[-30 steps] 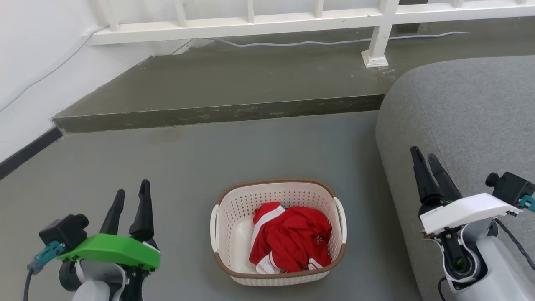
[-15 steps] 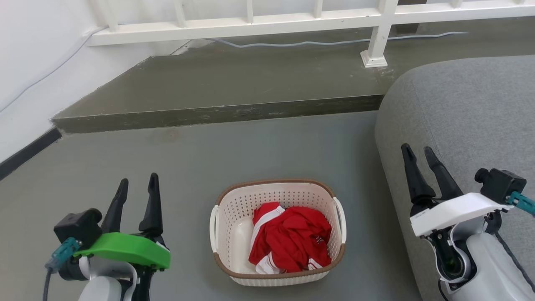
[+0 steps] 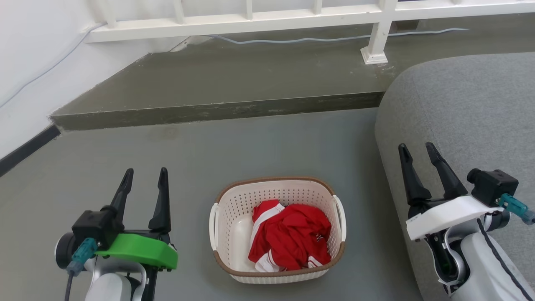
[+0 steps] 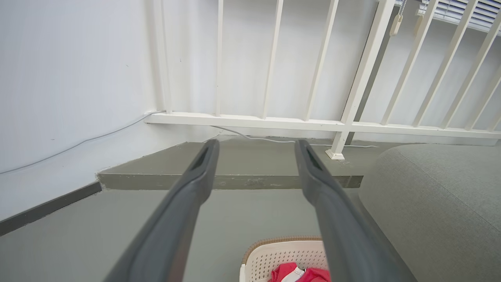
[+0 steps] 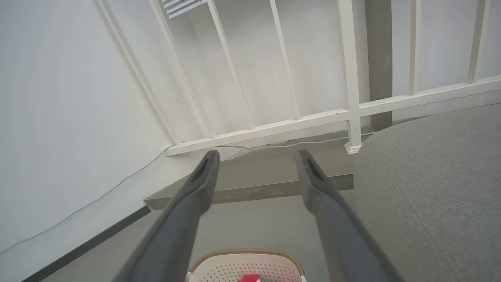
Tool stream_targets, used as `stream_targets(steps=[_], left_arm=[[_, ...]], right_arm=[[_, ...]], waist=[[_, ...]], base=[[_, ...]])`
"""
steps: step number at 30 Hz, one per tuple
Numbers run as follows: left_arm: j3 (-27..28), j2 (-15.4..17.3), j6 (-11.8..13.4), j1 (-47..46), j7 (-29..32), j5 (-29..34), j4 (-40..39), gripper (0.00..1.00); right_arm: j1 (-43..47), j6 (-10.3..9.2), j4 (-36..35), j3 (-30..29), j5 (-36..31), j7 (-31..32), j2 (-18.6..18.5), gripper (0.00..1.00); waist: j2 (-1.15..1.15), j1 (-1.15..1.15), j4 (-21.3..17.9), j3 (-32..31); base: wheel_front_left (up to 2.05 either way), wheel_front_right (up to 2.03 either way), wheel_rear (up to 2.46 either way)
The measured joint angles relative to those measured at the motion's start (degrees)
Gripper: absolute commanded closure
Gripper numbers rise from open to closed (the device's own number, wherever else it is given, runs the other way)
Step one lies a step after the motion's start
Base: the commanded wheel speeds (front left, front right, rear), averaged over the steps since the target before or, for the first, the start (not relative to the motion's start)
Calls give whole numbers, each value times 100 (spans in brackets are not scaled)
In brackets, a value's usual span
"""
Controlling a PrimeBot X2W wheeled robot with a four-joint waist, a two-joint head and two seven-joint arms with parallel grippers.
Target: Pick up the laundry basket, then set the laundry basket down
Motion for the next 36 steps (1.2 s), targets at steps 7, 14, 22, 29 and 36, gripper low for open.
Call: stream_targets(steps=[7,14,22,29,36], left_arm=[[0,-14,-8,-73,-48,220,-42,0],[13,-24,-56,-73,-48,220,-41,0],[35,-31,-102,-73,-48,225,-40,0],[64,-36,-124,-76,-48,226,-49,0],[74,-43,-149,-102,-48,227,-86,0]], right_arm=[[-1,1,-1,-11,-237,-44,29,0],[-1,7,4,-74,-250,-57,99,0],[-1,26,11,-151,-345,-69,166,0],[-2,58,34,-208,-442,-69,191,0],[-84,94,71,-242,-452,-69,216,0]], waist=[[0,0,5,31],[0,0,2,47],[0,0,-10,89],[0,0,-33,155],[0,0,-76,338]], base=[[0,0,0],[0,0,0],[0,0,0],[0,0,0],[0,0,0]])
